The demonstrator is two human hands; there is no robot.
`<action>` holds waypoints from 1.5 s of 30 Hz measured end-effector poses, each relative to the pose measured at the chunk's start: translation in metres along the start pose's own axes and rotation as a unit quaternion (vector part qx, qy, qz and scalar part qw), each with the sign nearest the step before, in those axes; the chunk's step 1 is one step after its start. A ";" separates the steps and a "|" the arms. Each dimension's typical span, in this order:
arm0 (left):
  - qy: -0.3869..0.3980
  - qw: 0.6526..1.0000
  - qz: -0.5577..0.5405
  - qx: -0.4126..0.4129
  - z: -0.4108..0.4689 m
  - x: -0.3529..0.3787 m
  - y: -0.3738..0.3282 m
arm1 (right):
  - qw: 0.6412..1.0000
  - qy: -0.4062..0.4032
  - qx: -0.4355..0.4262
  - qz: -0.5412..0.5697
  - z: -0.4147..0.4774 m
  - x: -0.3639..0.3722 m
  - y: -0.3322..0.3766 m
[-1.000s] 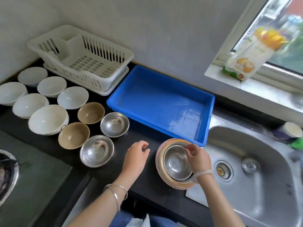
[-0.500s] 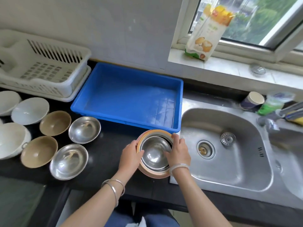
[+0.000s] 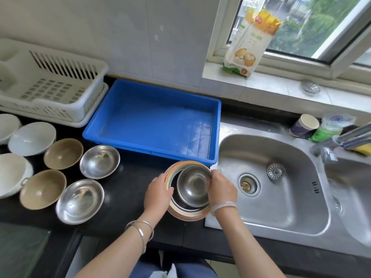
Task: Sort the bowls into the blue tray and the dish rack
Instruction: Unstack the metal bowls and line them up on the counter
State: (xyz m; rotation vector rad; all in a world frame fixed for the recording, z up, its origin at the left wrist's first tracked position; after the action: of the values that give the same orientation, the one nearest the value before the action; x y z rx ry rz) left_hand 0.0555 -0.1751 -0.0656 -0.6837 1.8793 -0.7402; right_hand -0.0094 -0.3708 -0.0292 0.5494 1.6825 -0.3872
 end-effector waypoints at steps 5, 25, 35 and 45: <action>-0.011 1.000 0.029 0.005 -0.002 0.000 -0.006 | 0.998 -0.058 0.001 0.040 -0.003 -0.023 -0.008; -0.082 0.989 0.056 0.112 -0.012 -0.020 -0.060 | 0.966 -0.050 0.073 0.241 -0.004 -0.029 -0.058; -0.117 0.986 -0.063 0.102 -0.008 -0.071 -0.064 | 0.933 -0.028 0.080 0.349 -0.003 -0.057 -0.048; -0.189 0.967 -0.170 -0.002 -0.038 -0.143 0.041 | 0.918 0.099 0.009 0.384 0.021 -0.028 0.063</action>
State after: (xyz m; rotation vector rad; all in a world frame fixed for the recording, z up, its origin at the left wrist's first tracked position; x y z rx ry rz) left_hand 0.0683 -0.0369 -0.0001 -1.0869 1.4302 -0.7577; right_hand 0.0466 -0.3336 -0.0024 1.2323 1.5080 0.2348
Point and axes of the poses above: each hand's wrist, its own z-axis towards the middle knuckle, its own x-axis out of the palm, y = z × x, the point moved 10 cm from there along z, towards the middle knuckle, and after that the axes turned 10 degrees about -z, right-handed, at the moved point
